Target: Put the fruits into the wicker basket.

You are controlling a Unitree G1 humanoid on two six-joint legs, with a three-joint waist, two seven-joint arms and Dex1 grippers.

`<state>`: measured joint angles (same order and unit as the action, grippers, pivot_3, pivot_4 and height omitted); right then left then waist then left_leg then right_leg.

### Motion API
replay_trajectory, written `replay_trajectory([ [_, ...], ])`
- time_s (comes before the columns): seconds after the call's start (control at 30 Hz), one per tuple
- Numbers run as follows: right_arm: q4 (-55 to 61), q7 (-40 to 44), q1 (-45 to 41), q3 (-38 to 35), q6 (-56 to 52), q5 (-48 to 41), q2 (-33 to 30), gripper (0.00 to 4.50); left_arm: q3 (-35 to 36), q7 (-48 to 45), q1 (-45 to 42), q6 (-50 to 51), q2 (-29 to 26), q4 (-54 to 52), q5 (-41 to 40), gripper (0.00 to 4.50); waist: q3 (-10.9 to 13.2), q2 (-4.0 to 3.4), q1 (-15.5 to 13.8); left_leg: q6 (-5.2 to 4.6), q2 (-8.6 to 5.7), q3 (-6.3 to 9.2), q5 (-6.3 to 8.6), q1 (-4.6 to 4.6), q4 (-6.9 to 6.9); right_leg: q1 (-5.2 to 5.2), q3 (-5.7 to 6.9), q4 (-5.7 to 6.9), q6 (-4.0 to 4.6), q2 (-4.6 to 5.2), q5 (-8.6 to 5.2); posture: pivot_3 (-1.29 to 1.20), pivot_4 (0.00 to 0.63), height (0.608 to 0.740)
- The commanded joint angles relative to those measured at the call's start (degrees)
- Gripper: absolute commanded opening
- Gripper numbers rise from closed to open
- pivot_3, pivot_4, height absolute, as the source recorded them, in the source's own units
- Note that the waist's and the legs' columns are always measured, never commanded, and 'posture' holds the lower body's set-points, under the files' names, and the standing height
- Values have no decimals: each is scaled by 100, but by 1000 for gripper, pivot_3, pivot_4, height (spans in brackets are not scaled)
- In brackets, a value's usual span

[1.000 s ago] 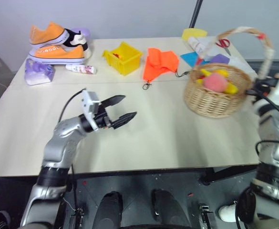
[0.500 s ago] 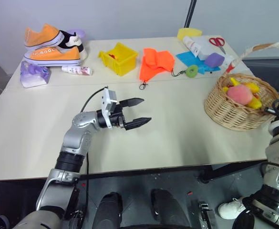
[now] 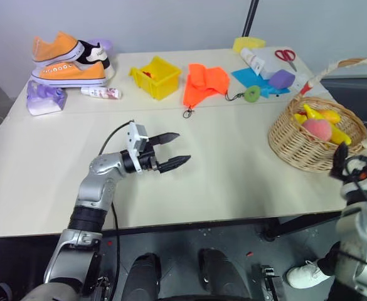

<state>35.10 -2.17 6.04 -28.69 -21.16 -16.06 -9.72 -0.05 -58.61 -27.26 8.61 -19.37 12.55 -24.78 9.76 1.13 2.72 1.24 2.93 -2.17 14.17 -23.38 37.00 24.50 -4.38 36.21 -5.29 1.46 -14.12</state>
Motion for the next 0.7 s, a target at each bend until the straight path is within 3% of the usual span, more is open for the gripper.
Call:
replay_trajectory([
  [0.03, 522, 793, 42, 976, 548, -124, -86, 4425, 475, 637, 275, -310, -159, -314, 190, 4500, 0, 0, 19, 0, 0, -2, 0, 1, 1, -1, -2, 0, 1, 0, 1, 0, 150, 740],
  [0.13, 191, 1529, -108, 1621, 569, -211, -397, 4425, 786, 1133, 454, -420, -252, -335, 280, 4500, 0, 1, -11, 0, 0, 1, 0, 3, 8, -5, 0, 0, 3, 1, 1, 0, 150, 740],
  [0.23, -540, 2835, -561, 2271, 548, -378, -1075, 4425, 1291, 1782, 776, -523, -447, -436, 377, 4500, -3, 9, -29, 0, -1, 2, 0, 0, 10, -7, 5, -1, 4, 4, 0, 0, 150, 740],
  [0.37, -1500, 3878, -1238, 2503, 675, -658, -1534, 4425, 1824, 2245, 1330, -350, -629, -833, 225, 4500, -2, 15, -46, 0, -2, -2, 0, -1, 7, -8, 5, -6, 3, 9, 0, 0, 150, 740],
  [0.7, -2998, 4833, -2354, 3006, 1208, -468, -1451, 4425, 2555, 3482, 2059, -143, -570, -1668, 266, 4500, 0, 22, -64, 1, -1, 2, 0, 0, 8, -8, 13, -2, 1, 8, 2, 0, 150, 740],
])
